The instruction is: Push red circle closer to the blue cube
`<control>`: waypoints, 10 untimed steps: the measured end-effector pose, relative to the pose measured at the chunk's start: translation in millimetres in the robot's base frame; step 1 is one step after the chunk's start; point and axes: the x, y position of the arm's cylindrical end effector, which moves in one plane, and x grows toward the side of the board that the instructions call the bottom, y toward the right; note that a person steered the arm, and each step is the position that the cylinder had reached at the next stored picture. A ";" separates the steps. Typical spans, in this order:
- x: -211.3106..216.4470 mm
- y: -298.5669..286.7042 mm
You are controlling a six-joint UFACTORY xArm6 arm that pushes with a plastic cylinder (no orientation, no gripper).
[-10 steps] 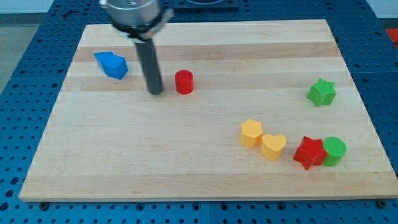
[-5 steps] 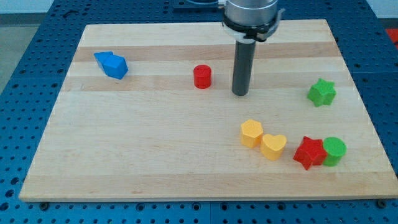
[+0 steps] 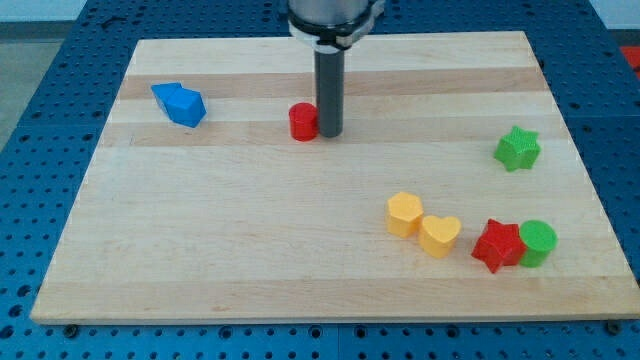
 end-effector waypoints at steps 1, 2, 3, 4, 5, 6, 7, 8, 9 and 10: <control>-2.1 -25.9; -2.3 -50.1; -3.3 -72.1; -4.4 -93.1; -6.9 -114.9; -1.7 -118.9; 3.5 -61.8; 3.4 -32.6; 3.4 -32.3; -18.9 -41.4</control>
